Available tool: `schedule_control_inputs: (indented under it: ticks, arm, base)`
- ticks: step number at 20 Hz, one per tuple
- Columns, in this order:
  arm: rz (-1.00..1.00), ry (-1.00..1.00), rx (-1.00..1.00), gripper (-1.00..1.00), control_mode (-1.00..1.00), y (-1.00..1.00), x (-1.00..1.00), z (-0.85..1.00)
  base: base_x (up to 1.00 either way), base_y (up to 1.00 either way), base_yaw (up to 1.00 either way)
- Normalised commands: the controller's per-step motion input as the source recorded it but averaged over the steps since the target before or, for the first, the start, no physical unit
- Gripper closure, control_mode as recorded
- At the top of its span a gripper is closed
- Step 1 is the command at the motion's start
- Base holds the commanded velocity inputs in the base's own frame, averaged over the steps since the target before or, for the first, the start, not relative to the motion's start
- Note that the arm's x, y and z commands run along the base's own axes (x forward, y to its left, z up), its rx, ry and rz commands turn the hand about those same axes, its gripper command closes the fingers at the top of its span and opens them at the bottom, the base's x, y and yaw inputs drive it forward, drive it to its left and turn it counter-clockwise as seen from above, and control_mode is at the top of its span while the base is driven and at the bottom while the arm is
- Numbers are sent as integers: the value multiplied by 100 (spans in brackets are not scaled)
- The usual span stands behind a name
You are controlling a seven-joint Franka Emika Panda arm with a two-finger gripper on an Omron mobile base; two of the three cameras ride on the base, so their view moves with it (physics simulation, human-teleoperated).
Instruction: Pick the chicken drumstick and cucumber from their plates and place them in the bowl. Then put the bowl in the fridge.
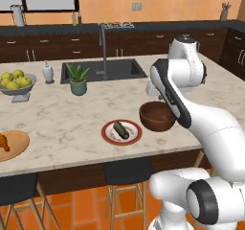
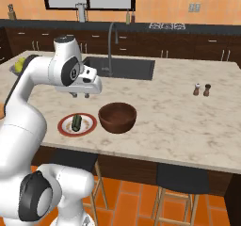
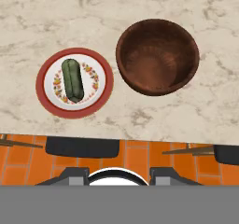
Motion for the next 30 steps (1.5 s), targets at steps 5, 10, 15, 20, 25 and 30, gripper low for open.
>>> schedule_control_inputs:
  ticks: [5,10,15,20,25,30]
  arm:
    - [5,0,-1,-100,-100,26,-36,-7]
    - [8,0,0,-100,-100,48,-7,-36]
    - [1,3,-6,-100,-100,38,40,-39]
    - [0,2,-4,-100,-100,21,38,-42]
    - [0,1,0,-100,-100,33,29,-59]
    - [0,1,4,-100,-100,26,37,-52]
  base:
    - [0,0,0]
    - [0,0,0]
    - [0,0,0]
    - [0,0,0]
    - [0,0,0]
    - [0,0,0]
